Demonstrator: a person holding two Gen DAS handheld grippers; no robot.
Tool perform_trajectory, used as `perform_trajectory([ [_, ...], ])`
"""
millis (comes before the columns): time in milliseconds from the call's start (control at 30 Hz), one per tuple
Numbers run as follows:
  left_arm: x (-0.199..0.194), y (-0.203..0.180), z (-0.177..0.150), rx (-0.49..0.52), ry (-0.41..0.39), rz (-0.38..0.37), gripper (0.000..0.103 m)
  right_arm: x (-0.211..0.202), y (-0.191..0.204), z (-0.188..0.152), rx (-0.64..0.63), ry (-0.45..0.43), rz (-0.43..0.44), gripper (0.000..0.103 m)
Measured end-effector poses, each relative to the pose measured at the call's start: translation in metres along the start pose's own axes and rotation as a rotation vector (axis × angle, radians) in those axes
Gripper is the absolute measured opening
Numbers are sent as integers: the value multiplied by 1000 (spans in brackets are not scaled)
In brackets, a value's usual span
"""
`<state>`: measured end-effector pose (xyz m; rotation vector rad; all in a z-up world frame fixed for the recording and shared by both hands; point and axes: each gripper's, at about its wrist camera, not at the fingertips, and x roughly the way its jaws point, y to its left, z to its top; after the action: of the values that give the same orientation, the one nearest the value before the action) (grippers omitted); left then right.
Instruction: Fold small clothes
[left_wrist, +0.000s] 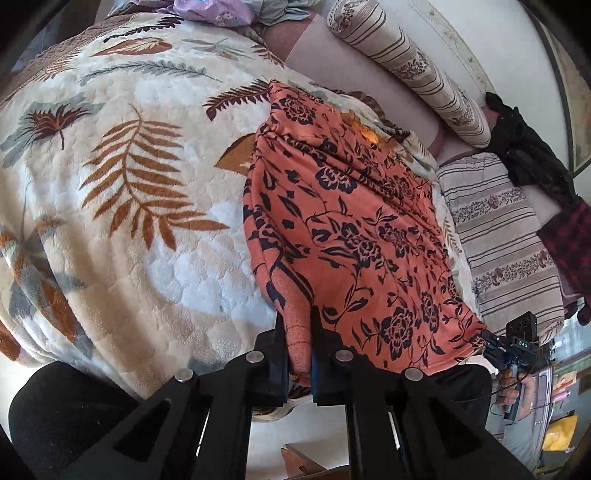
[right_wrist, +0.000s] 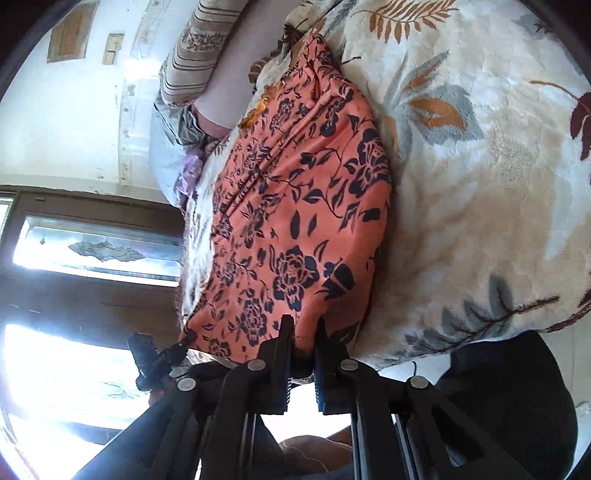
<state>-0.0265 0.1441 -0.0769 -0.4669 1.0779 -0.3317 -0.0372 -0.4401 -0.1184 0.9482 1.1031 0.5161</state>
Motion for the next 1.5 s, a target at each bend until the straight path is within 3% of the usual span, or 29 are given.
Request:
perform_trajectory([
  [200, -27, -19, 27, 28, -153, -52, 8, -12, 22, 14, -18, -127, 167, 10],
  [300, -5, -12, 33, 9, -89, -5, 8, -8, 13, 20, 11, -161, 165, 10],
  [400, 24, -1, 32, 8, 8, 69, 8, 4, -5, 25, 61, -129, 137, 10],
  [533, 27, -12, 61, 58, -4, 53, 8, 8, 1, 44, 43, -129, 137, 10],
  [633, 19, -37, 114, 127, -73, 15, 8, 4, 25, 84, -13, -174, 149, 10],
  [767, 20, -60, 202, 142, -204, -52, 8, -3, 72, 169, -111, -304, 161, 10],
  [867, 62, -53, 263, 93, -225, -34, 9, 16, 70, 237, -58, -360, 152, 10],
  [933, 106, -40, 290, 79, -232, 0, 9, 43, 53, 273, -35, -386, 55, 12],
  [1000, 165, -18, 309, 26, -183, 87, 27, 84, 18, 302, 24, -350, -1, 14],
  [1067, 222, 5, 319, -21, -22, 175, 37, 123, -19, 316, 124, -256, -105, 33],
  [1133, 223, 7, 319, -31, -69, 155, 38, 124, -17, 312, 77, -298, -91, 36],
  [1167, 216, 2, 321, -15, -64, 141, 47, 118, -10, 309, 48, -302, -78, 42],
  [1200, 208, -3, 323, 9, -57, 117, 61, 110, -2, 306, 20, -300, -66, 71],
  [1233, 195, -9, 323, 33, -82, 109, 66, 100, 6, 300, -6, -312, -80, 83],
  [1300, 159, -17, 315, 64, -191, 134, 74, 79, 20, 286, -59, -350, -127, 83],
  [1400, 116, -18, 289, 103, -261, 112, 86, 68, 21, 259, -72, -320, -152, 83],
  [1433, 110, -15, 276, 103, -263, 108, 87, 76, 20, 251, -90, -256, -199, 83],
  [1500, 121, -9, 251, 118, -179, 112, 87, 99, 12, 231, -128, -129, -299, 82],
])
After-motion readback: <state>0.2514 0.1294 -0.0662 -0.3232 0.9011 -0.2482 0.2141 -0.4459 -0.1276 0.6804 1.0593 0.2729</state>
